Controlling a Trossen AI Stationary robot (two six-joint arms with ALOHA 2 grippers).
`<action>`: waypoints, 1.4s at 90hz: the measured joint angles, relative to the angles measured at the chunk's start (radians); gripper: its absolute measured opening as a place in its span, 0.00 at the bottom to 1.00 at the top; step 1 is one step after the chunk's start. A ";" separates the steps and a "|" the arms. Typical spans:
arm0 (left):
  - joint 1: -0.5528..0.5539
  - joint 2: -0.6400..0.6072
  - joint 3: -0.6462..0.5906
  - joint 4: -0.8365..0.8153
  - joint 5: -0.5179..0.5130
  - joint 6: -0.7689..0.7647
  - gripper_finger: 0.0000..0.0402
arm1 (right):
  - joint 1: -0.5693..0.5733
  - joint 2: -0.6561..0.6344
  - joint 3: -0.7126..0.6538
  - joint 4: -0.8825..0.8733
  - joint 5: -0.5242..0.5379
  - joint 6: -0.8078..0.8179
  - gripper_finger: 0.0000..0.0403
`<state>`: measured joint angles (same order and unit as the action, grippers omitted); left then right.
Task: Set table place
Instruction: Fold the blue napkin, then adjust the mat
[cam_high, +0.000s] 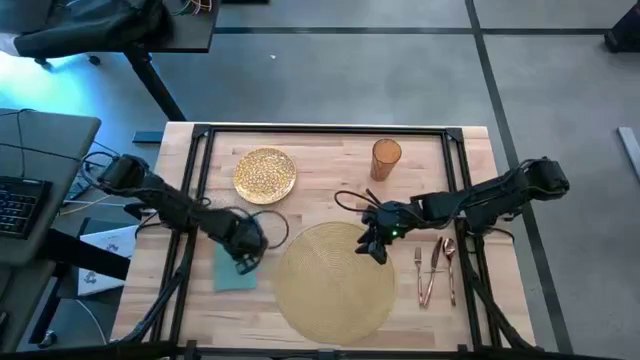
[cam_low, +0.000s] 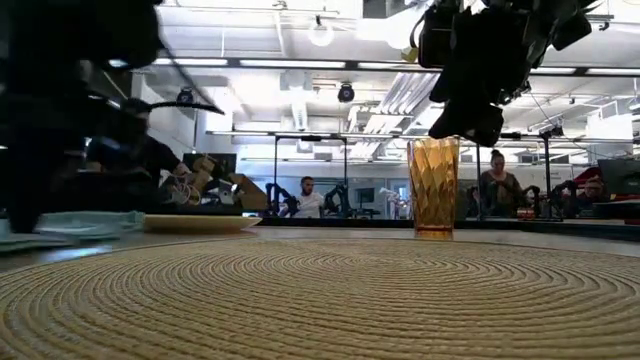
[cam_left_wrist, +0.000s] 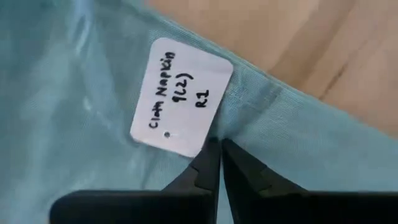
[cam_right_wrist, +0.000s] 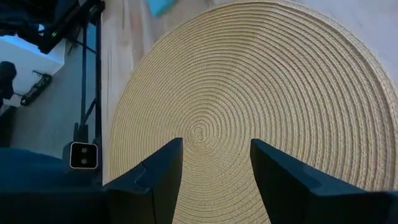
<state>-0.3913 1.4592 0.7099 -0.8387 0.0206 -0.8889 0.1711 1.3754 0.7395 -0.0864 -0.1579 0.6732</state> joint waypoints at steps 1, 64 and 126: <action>-0.004 -0.001 0.002 -0.006 -0.002 -0.001 0.00 | 0.000 0.000 0.000 0.000 0.003 0.000 0.43; -0.085 -0.061 -0.107 0.185 0.034 -0.538 0.00 | 0.004 0.000 0.000 0.000 0.031 0.035 0.43; -0.132 -0.228 0.126 -0.124 -0.118 -0.528 0.00 | 0.100 0.271 0.000 0.146 -0.011 0.079 0.27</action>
<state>-0.5231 1.2317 0.8360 -0.9630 -0.0978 -1.4169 0.2714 1.6465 0.7395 0.0593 -0.1689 0.7521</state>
